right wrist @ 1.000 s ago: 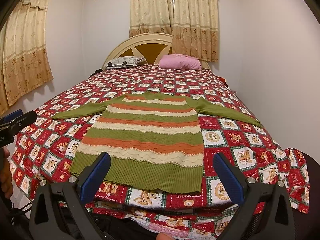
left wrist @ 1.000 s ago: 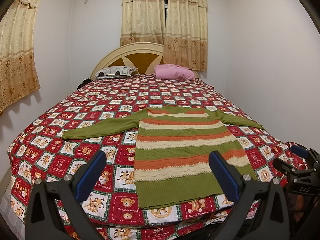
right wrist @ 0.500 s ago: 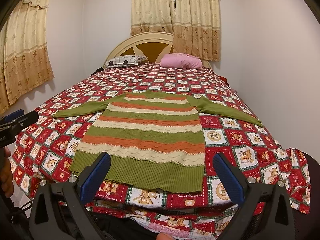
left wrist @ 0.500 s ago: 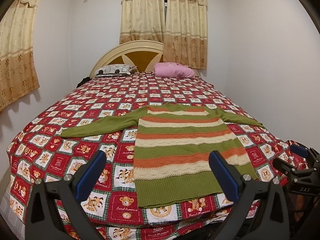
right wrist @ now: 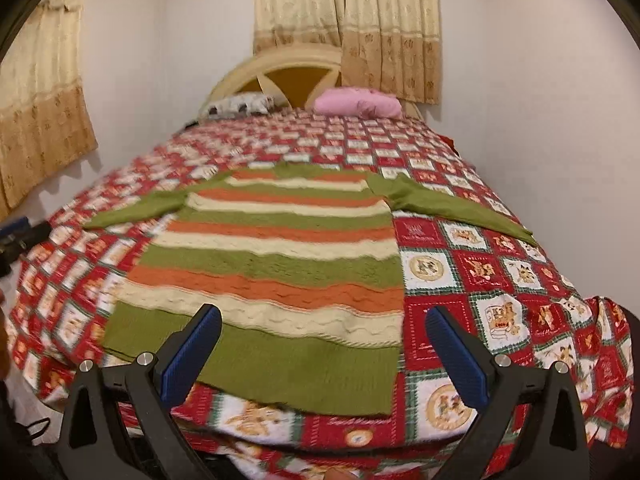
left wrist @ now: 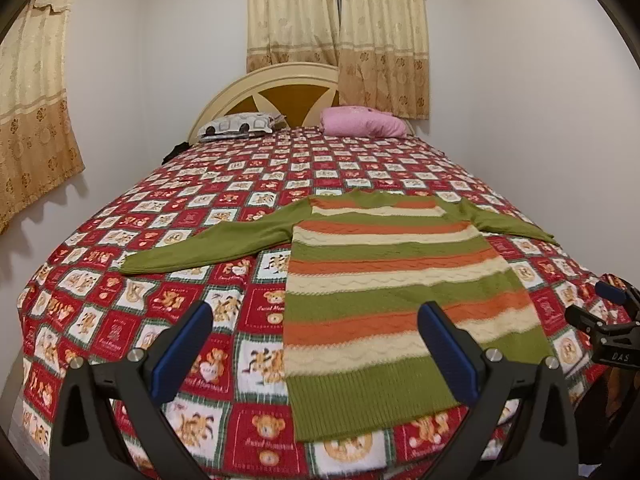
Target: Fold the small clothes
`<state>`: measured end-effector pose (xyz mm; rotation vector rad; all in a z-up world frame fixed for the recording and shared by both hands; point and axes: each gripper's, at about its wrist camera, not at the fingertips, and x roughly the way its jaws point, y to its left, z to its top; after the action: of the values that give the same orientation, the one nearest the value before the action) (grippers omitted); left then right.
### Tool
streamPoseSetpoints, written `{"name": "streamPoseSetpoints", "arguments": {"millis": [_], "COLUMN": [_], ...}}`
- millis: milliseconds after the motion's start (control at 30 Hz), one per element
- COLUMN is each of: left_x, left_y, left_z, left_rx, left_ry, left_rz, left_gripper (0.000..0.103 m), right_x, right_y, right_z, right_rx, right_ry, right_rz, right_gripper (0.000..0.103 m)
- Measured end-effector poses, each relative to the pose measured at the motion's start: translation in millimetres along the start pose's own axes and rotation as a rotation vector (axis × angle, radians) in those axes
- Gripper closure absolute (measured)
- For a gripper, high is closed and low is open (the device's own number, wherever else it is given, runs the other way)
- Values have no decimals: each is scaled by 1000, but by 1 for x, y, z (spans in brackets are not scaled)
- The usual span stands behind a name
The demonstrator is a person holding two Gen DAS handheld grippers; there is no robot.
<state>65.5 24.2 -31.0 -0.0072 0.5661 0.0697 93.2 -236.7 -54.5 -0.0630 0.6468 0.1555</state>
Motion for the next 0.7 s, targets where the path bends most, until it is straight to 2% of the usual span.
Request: {"name": "streamPoseSetpoints", "arguments": {"millis": [133, 333, 600, 700], "left_x": [31, 78, 139, 166], "left_y": [-2, -6, -7, -13], "left_z": [10, 32, 55, 60], "left_rx": [0, 34, 20, 41], "left_ry": [47, 74, 116, 139], "left_rz": [-14, 18, 16, 37], "left_gripper": [0, 0, 0, 0], "right_x": [29, 70, 136, 159], "right_y": [-21, -68, -145, -174], "right_z": [11, 35, 58, 61], "right_rx": [27, 119, 243, 280], "right_ry": [43, 71, 153, 188], "right_rz": [0, -45, -112, -142], "right_gripper": [1, 1, 1, 1]}}
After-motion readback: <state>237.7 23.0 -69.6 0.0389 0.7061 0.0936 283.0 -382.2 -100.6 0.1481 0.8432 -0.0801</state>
